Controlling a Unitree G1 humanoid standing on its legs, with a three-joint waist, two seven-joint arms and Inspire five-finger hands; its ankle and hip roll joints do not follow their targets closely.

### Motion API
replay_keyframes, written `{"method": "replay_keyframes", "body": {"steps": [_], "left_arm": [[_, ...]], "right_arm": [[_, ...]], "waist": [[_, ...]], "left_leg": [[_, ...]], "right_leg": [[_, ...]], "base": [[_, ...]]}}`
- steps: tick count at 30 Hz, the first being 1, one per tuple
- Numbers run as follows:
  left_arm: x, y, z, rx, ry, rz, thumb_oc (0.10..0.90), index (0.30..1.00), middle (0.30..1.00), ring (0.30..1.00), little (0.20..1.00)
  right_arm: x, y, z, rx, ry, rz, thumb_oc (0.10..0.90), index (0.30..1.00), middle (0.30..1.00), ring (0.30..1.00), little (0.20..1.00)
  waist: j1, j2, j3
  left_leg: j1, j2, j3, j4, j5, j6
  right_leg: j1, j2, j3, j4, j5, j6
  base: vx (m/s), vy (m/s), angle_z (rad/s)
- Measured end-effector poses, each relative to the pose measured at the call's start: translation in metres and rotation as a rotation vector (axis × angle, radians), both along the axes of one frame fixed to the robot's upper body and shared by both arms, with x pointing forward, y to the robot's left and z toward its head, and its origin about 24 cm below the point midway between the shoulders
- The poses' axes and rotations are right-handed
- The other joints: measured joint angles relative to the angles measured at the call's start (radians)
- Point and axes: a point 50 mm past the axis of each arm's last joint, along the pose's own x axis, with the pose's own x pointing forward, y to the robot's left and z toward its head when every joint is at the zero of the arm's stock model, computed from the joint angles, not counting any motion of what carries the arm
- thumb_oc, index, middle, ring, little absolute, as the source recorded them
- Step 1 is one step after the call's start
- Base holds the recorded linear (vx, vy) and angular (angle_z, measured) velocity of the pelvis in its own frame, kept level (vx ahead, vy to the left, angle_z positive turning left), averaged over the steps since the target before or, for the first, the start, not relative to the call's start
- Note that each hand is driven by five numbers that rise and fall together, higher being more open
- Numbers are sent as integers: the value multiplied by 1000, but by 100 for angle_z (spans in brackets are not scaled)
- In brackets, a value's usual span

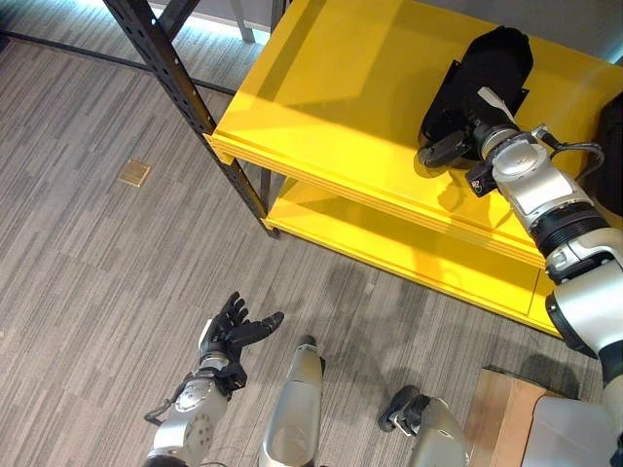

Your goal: Move parts from the plastic box to the shelf.

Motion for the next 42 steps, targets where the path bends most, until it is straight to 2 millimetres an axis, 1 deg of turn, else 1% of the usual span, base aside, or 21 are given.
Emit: {"method": "replay_keyframes", "body": {"steps": [6, 16, 17, 18, 19, 42], "left_arm": [[1, 0, 1, 1, -5, -1, 900, 1000, 1000, 1000, 1000], [1, 0, 1, 1, -5, -2, 900, 1000, 1000, 1000, 1000], [1, 0, 1, 1, -5, -2, 900, 1000, 1000, 1000, 1000], [1, 0, 1, 1, -5, -2, 900, 1000, 1000, 1000, 1000], [1, 0, 1, 1, -5, -2, 900, 1000, 1000, 1000, 1000], [1, 0, 1, 1, -3, -2, 900, 1000, 1000, 1000, 1000]], "right_arm": [[0, -9, -4, 26, 15, -38, 400, 300, 300, 300, 300], [0, -10, -4, 29, 15, -40, 400, 300, 300, 300, 300], [0, -10, -4, 29, 15, -40, 559, 522, 522, 522, 522], [0, -9, -4, 29, 15, -40, 643, 640, 640, 640, 640], [0, -9, -4, 29, 15, -40, 900, 1000, 1000, 1000, 1000], [0, -5, -1, 27, 5, -12, 900, 1000, 1000, 1000, 1000]], "waist": [[-1, 1, 0], [-4, 1, 0], [-4, 1, 0], [-4, 1, 0], [-4, 1, 0], [-5, 1, 0]], "left_leg": [[0, 1, 0, 0, 0, 1], [0, 1, 1, 2, 0, 1], [0, 1, 1, 2, 0, 1], [0, 1, 1, 2, 0, 1], [0, 1, 1, 2, 0, 1], [-2, 1, 0, 9, -1, 2]], "right_leg": [[0, 0, 2, 2, 0, 1], [0, 1, 2, 3, 0, 1], [0, 1, 2, 3, 0, 1], [0, 1, 2, 3, 0, 1], [0, 1, 2, 3, 0, 0], [0, 1, 3, 6, 1, 2]], "base": [[0, 0, 0], [0, 0, 0], [0, 0, 0], [0, 0, 0], [0, 0, 0], [0, 0, 0]]}}
